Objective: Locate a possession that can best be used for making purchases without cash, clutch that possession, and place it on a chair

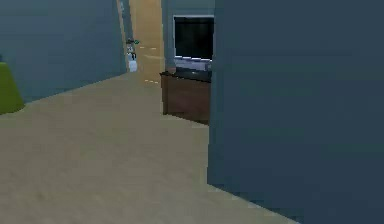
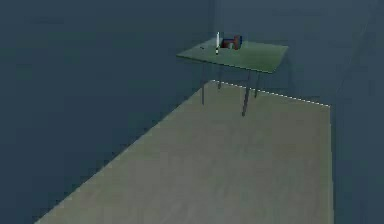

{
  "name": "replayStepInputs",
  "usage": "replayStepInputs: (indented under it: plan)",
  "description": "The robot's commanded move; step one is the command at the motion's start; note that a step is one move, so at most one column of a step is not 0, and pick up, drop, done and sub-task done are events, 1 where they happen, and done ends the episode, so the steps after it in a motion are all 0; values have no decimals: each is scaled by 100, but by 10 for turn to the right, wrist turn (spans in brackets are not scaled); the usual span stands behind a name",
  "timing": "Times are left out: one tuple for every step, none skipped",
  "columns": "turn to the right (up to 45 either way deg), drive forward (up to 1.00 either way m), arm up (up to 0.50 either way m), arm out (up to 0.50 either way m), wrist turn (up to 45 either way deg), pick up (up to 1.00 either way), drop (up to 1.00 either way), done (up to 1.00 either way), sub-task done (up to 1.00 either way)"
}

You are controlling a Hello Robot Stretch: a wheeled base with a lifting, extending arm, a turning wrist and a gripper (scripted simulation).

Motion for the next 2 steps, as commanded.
replayStepInputs:
  plan:
    - [-180,0,0,0,0,0,0,0,0]
    - [0,100,0,0,0,0,0,0,0]
